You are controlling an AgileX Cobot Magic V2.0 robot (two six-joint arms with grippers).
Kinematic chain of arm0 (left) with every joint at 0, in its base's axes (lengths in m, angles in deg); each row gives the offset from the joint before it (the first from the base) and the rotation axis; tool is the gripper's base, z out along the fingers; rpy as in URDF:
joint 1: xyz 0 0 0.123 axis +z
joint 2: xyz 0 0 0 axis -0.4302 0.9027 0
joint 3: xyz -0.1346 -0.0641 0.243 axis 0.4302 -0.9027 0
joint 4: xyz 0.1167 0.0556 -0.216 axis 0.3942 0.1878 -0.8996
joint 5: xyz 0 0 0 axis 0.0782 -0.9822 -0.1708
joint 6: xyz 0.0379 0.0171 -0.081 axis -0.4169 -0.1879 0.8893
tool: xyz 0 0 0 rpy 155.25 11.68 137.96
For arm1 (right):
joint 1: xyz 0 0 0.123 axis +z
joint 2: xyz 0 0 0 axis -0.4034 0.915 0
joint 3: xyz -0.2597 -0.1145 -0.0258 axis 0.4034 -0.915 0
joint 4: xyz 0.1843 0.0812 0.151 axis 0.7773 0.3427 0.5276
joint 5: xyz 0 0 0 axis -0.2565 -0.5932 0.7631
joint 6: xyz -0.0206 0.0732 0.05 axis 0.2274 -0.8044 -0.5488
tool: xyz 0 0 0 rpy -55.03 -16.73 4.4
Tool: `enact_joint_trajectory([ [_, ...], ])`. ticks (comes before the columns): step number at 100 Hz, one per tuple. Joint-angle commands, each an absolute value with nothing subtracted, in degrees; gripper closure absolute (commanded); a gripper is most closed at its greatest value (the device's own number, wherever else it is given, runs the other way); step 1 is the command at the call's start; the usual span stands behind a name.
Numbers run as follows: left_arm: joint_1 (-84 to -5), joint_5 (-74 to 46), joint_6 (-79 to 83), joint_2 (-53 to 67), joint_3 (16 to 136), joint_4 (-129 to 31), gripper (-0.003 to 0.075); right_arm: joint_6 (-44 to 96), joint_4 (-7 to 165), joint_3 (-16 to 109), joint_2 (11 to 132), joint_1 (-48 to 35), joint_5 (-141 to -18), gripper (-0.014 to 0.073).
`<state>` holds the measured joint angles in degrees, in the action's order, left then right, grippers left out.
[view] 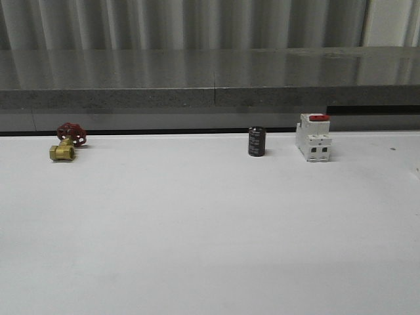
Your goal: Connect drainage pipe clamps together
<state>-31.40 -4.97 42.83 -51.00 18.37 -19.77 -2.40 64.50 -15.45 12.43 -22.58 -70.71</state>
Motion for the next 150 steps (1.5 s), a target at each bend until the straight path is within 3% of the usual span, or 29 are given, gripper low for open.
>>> enact_joint_trajectory([
  [1,-31.45,-0.32,43.27,-52.49,15.82,-20.26,0.0741,-1.97,63.94,-14.45,11.33,-22.62,-66.25,0.0659],
  [53,-31.45,1.44,43.27,-51.89,20.91,-24.51,0.0741,-1.97,63.94,-14.45,11.33,-22.62,-66.25,0.0659],
  [65,-31.45,-6.24,43.27,-47.68,28.85,-30.46,0.0741,-1.97,63.94,-14.45,11.33,-22.62,-66.25,0.0659],
  [98,-31.45,-41.8,43.27,-23.37,56.79,-30.47,0.0741,-1.97,63.94,-14.45,11.33,-22.62,-66.25,0.0659],
  [142,-31.45,-44.37,43.27,-9.08,61.08,-30.47,0.0738,-1.97,63.94,-14.45,11.33,-22.62,-66.25,0.0659],
  [150,-31.45,-45.74,43.27,-7.67,61.08,-30.47,0.0694,-1.97,63.94,-14.45,11.33,-22.62,-66.25,0.0659],
])
